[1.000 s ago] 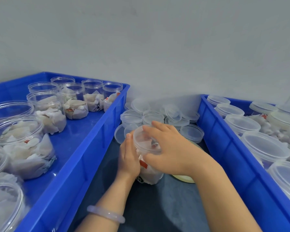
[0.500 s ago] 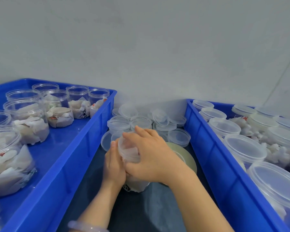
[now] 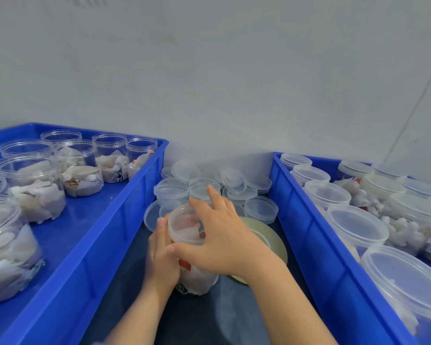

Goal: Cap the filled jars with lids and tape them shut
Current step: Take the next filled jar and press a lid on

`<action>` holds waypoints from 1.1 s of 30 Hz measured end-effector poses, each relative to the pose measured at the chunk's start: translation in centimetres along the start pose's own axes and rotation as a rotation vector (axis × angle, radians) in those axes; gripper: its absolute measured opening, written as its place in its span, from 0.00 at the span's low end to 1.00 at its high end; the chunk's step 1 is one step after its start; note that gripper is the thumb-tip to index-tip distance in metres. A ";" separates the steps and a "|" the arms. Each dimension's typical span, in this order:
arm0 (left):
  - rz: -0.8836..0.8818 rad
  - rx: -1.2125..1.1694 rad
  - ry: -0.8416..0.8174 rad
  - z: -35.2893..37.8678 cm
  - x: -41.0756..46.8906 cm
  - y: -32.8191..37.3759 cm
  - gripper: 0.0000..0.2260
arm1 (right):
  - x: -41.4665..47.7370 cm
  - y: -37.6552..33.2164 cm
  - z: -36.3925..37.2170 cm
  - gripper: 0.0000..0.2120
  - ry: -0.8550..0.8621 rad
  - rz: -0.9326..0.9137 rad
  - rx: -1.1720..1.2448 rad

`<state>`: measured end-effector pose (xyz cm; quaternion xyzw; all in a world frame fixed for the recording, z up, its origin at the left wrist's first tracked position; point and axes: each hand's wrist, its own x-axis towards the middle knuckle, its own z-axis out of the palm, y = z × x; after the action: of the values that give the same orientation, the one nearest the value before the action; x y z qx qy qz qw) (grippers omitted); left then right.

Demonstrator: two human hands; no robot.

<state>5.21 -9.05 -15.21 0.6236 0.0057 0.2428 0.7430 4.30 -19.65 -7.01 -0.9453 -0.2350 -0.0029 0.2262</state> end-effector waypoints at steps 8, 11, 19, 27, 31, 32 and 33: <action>0.029 0.057 0.030 -0.1 -0.4 0.1 0.23 | 0.2 0.2 0.1 0.39 0.038 -0.018 0.027; 0.011 0.021 0.024 0.0 -0.3 0.1 0.26 | 0.1 0.1 0.2 0.38 0.075 -0.002 0.038; -0.023 -0.009 -0.003 0.1 -0.2 0.4 0.29 | 0.2 -0.3 0.5 0.39 0.131 0.042 -0.076; -0.009 -0.011 0.065 0.3 -0.2 -0.1 0.28 | 0.6 0.3 0.7 0.32 0.182 -0.080 0.053; 0.052 0.019 0.101 0.6 -0.7 0.3 0.28 | 0.9 -0.4 1.9 0.30 0.304 -0.020 0.020; 0.051 0.020 0.093 0.6 -0.6 0.4 0.30 | 1.0 -0.4 2.0 0.30 0.311 -0.012 0.013; 0.037 0.021 0.082 0.6 -0.6 0.5 0.30 | 1.0 -0.4 2.0 0.30 0.306 -0.013 0.001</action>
<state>4.71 -9.74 -14.79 0.6209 0.0270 0.2819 0.7310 4.82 -18.08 -8.52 -0.9322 -0.2039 -0.1483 0.2595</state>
